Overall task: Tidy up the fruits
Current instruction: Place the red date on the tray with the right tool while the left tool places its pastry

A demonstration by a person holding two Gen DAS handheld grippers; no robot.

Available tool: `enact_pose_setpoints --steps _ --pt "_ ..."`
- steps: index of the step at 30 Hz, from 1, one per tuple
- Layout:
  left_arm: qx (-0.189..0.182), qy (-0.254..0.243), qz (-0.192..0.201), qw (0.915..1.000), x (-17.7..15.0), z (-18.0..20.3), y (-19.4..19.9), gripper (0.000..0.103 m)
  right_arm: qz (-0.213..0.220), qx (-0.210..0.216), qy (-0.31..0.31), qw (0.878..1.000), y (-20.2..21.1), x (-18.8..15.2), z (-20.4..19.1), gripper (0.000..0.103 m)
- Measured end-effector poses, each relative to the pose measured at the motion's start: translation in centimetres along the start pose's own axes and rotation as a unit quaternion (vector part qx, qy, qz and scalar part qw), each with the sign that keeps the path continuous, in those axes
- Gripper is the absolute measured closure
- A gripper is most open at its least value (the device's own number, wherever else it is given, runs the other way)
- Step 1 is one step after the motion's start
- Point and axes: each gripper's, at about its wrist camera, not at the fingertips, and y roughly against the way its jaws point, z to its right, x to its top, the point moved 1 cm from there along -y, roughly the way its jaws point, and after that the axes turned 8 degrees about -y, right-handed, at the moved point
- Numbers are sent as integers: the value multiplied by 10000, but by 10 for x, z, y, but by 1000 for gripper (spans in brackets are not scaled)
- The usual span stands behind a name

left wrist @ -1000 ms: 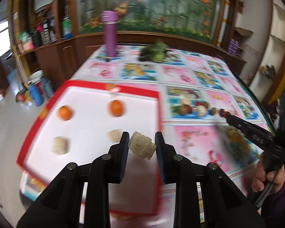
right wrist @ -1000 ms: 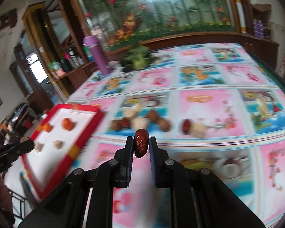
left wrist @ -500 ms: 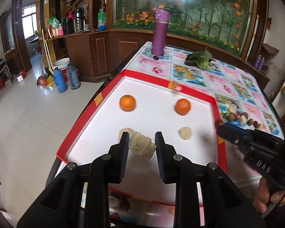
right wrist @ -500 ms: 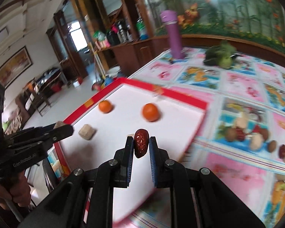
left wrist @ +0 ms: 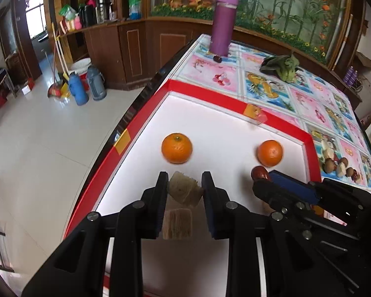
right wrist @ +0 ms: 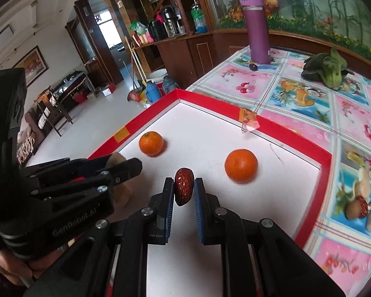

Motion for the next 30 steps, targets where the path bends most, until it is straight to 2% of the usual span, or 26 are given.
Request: enact_pose_setpoints --steps 4,14,17,19,22,24,27,30 --pt "53 21 -123 9999 -4 -2 -7 73 -190 22 -33 9998 -9 2 0 89" --pt "162 86 -367 9992 -10 2 -15 72 -570 -316 14 9979 -16 -2 -5 88" --pt "229 120 -420 9988 -9 2 -15 66 -604 -332 -45 9976 -15 -2 -4 88" --pt "321 178 -402 9985 -10 0 -12 51 -499 -271 -113 9983 -9 -2 -2 88" --pt "456 191 -204 9986 -10 0 -1 43 -293 -51 -221 9993 5 0 2 77" --pt "498 168 5 9986 -10 5 12 42 13 42 -265 9996 23 1 5 71" --pt "530 -15 302 9981 -11 21 32 40 399 88 -333 9986 52 1 17 70" --pt "358 -392 521 9972 -14 50 47 31 692 -25 -479 9965 81 -2 38 69"
